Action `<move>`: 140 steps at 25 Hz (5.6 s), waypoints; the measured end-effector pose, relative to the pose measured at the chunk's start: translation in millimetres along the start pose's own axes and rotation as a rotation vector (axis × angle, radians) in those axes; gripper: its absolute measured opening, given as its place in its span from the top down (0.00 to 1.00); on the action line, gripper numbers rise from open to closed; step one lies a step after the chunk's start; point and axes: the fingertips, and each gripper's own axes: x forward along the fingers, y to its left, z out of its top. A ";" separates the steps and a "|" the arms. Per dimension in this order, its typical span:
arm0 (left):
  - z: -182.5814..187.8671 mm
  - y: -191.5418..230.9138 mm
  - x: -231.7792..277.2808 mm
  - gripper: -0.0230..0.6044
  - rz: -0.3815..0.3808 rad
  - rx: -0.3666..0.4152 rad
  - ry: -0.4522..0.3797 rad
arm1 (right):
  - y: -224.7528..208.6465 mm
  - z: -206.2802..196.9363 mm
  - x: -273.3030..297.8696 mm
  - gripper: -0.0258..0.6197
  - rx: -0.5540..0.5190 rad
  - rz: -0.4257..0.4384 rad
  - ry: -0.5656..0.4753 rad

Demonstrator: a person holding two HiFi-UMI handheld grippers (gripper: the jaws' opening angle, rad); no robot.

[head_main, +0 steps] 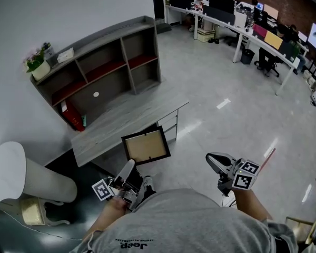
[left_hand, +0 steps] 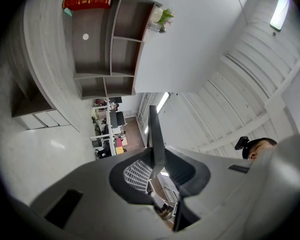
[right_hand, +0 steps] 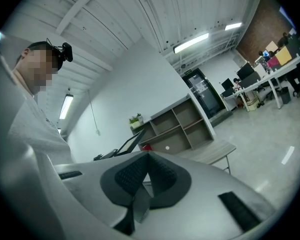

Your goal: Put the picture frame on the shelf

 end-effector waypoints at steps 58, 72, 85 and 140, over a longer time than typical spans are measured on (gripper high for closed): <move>333.2 223.5 239.6 0.82 0.049 0.063 -0.117 | -281.4 184.3 423.8 0.93 -0.091 0.251 0.109; 326.2 269.3 335.6 0.82 0.168 0.130 -0.214 | -382.1 226.4 456.2 0.93 -0.044 0.432 0.186; 340.0 308.4 370.3 0.82 0.240 0.121 -0.279 | -425.7 240.0 494.8 0.93 -0.035 0.512 0.234; 374.6 437.1 355.1 0.82 0.576 -0.030 -0.472 | -456.4 237.5 498.0 0.93 -0.020 0.499 0.262</move>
